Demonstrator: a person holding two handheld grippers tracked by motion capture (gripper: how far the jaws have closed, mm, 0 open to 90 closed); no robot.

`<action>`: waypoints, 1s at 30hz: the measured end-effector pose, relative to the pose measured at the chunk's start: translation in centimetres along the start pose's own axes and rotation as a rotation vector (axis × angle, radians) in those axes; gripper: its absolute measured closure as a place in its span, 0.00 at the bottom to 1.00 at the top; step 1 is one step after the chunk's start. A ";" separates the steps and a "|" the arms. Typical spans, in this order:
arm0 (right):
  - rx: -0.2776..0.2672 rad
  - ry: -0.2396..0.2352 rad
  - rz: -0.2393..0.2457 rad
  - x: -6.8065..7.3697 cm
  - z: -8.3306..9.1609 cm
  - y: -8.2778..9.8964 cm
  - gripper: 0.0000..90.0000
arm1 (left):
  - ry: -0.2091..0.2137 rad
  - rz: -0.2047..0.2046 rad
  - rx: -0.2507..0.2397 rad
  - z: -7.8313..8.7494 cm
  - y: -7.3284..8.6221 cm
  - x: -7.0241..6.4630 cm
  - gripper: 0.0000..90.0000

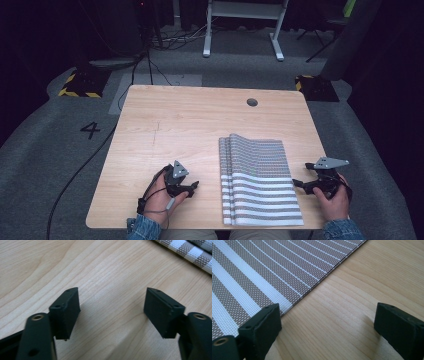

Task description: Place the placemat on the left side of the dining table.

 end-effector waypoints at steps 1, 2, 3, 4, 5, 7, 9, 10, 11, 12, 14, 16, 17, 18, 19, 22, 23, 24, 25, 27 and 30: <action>0.006 0.003 0.001 0.0 0.0 0.0 0.07 | 0.007 0.006 0.016 0.2 -0.1 0.1 0.37; 0.006 0.003 0.001 0.0 0.0 0.0 0.07 | 0.007 0.006 0.016 0.2 -0.1 0.1 0.38; 0.008 0.003 0.000 0.0 -0.1 -0.1 0.07 | 0.024 0.004 0.027 0.3 -0.2 0.2 0.38; 0.005 0.004 -0.002 0.1 -0.1 -0.1 0.07 | 0.029 0.010 0.029 0.5 -0.4 0.3 0.39; 0.005 0.010 -0.006 0.1 -0.1 -0.1 0.07 | 0.041 0.006 0.019 0.9 -0.8 0.3 0.39; 0.004 0.014 -0.014 0.3 -0.1 -0.1 0.07 | 0.053 0.002 0.013 1.4 -1.3 0.2 0.39; 0.002 0.014 -0.014 0.3 -0.2 -0.1 0.07 | 0.072 0.009 0.008 1.9 -1.8 0.0 0.40; 0.005 0.016 -0.015 0.3 -0.1 -0.1 0.07 | 0.078 0.007 -0.006 2.1 -2.1 -0.1 0.40; 0.004 0.016 -0.015 0.3 -0.1 -0.1 0.07 | 0.083 0.009 -0.012 2.2 -2.3 -0.1 0.40; 0.004 0.017 -0.015 0.3 -0.1 -0.1 0.07 | 0.083 0.009 -0.012 2.2 -2.3 -0.1 0.40; 0.004 0.017 -0.015 0.3 -0.1 -0.1 0.07 | 0.104 -0.004 -0.027 2.6 -3.2 -0.6 0.40; 0.004 0.017 -0.016 0.3 -0.1 -0.1 0.07 | 0.135 -0.011 -0.033 2.6 -3.7 -1.1 0.40; 0.000 0.016 -0.016 0.3 -0.2 -0.1 0.07 | 0.138 -0.018 -0.040 2.6 -4.0 -1.2 0.40; 0.000 0.016 -0.016 0.3 -0.2 -0.1 0.07 | 0.138 -0.018 -0.040 2.6 -4.0 -1.2 0.40; 0.002 0.016 -0.016 0.3 -0.2 -0.1 0.07 | 0.147 -0.031 -0.049 2.4 -4.8 -1.9 0.40; 0.003 0.017 -0.016 0.3 -0.2 -0.1 0.07 | 0.156 -0.030 -0.042 2.1 -5.5 -2.4 0.39; 0.004 0.017 -0.016 0.3 -0.1 -0.1 0.07 | 0.161 -0.039 -0.044 1.8 -6.4 -3.1 0.39; 0.004 0.017 -0.016 0.3 -0.1 -0.1 0.07 | 0.161 -0.039 -0.044 1.8 -6.4 -3.1 0.39; 0.000 0.016 -0.016 0.3 -0.2 -0.1 0.07 | 0.173 -0.046 -0.053 1.7 -7.0 -3.6 0.39; 0.000 0.016 -0.016 0.3 -0.2 -0.1 0.07 | 0.184 -0.049 -0.065 1.8 -7.7 -4.3 0.39; 0.000 0.015 -0.017 0.3 -0.2 -0.1 0.07 | 0.203 -0.055 -0.065 1.8 -8.2 -5.1 0.39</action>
Point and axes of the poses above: each handheld gripper's, and its own axes: z roughly backward along the jaws, y roughly out of its underside, x roughly to its left, the point moved 3 cm from there along -z, roughly forward along the jaws, and after that the axes turned 15 degrees about -y, right-handed, at the moved point
